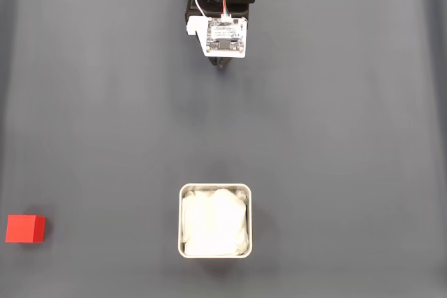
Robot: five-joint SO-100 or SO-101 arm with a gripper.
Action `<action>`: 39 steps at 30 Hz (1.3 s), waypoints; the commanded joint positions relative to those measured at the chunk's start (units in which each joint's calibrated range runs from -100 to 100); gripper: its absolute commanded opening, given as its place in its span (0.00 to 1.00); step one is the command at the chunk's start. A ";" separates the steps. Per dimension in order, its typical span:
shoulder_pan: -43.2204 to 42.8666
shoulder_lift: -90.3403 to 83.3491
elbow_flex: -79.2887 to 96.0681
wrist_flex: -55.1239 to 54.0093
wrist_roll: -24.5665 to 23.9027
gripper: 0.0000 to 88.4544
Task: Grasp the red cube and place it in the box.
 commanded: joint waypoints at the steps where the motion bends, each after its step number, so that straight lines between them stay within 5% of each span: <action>1: 0.06 0.00 0.45 1.43 0.93 0.00; 24: -0.29 0.00 0.54 1.35 1.61 0.00; 32: -0.29 1.73 -5.85 -18.98 0.39 0.00; 39: -1.36 18.46 -33.03 -24.80 -0.05 0.00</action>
